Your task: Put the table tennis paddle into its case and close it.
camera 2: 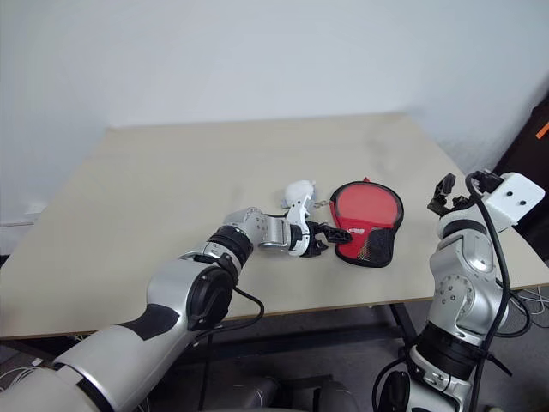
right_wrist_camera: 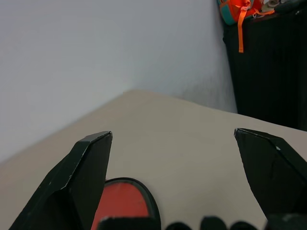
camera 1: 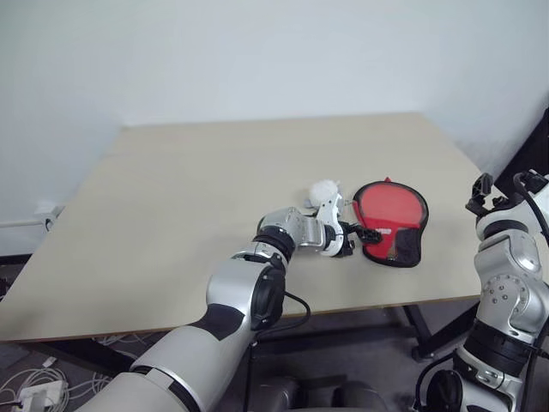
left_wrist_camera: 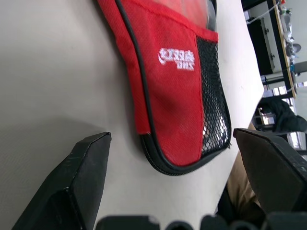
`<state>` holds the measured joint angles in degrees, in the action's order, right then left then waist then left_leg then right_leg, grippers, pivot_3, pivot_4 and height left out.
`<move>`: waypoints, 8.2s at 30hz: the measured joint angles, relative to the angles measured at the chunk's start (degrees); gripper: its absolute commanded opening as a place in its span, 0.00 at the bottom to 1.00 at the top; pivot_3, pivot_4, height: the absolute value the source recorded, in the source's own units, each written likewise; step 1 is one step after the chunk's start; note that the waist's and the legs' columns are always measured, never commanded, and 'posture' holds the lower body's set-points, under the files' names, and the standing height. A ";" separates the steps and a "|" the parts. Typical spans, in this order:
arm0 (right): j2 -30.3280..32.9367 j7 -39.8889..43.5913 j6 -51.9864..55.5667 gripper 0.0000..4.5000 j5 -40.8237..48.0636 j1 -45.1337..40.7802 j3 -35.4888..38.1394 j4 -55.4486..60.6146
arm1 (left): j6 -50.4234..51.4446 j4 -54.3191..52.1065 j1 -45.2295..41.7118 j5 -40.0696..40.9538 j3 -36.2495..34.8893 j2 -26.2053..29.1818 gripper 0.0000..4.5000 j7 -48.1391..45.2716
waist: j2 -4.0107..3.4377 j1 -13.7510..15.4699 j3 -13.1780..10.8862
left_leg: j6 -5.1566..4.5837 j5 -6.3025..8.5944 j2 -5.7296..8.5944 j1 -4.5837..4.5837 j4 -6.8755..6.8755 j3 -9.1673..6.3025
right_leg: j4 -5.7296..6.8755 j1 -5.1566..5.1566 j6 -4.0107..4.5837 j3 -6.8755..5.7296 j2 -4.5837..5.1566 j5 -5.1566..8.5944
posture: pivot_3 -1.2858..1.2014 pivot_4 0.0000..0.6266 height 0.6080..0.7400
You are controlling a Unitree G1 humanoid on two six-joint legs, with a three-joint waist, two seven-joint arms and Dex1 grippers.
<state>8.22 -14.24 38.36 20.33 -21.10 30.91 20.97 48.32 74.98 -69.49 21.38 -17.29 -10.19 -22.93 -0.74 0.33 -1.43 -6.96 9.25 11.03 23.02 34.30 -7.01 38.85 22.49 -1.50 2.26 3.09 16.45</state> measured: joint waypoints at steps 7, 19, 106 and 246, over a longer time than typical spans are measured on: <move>-0.06 -0.93 0.07 0.99 0.00 1.49 0.04 0.62 | -0.01 0.45 -0.01 2.44 -1.96 -0.05 0.76 0.24 | 0.00 0.01 0.00 | 0.00 0.00 0.00 0.00 0.01 0.01 | 0.00 0.00 0.00 0.00 0.01 0.00 | 0.52 0.00 1.00; -0.62 -1.98 0.06 0.99 -0.03 2.09 -0.23 1.92 | 1.06 0.59 -0.02 2.46 -1.20 -0.08 0.06 -1.74 | 0.00 0.03 0.00 | 0.00 0.00 0.01 -0.01 0.01 0.01 | 0.00 -0.01 0.00 0.00 0.00 0.00 | 0.52 0.00 1.00; -2.44 2.07 1.36 0.99 -6.35 18.33 -19.42 3.64 | -9.12 0.23 18.11 12.29 -7.58 2.40 0.77 -17.29 | -2.16 -0.38 2.42 | -0.45 0.49 -0.17 -0.41 -0.26 0.18 | -0.10 -0.23 -0.05 0.17 -0.07 0.10 | 0.52 0.00 1.00; -0.22 13.77 -34.15 0.99 -19.85 38.53 -30.31 -6.50 | -16.03 -17.43 26.04 15.82 2.05 2.74 0.77 13.47 | 0.92 0.05 3.51 | 1.80 4.65 -3.01 -4.34 0.62 -0.10 | -0.02 -4.13 1.82 -2.02 -1.11 2.75 | 0.52 0.00 1.00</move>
<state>7.99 -0.48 4.21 0.49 17.42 0.60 14.47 32.30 57.55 -43.46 37.21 -15.24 -7.45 -9.47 0.18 0.38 2.08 -5.16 13.89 8.02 18.68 34.92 -7.10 38.83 18.36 0.31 0.24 1.98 19.20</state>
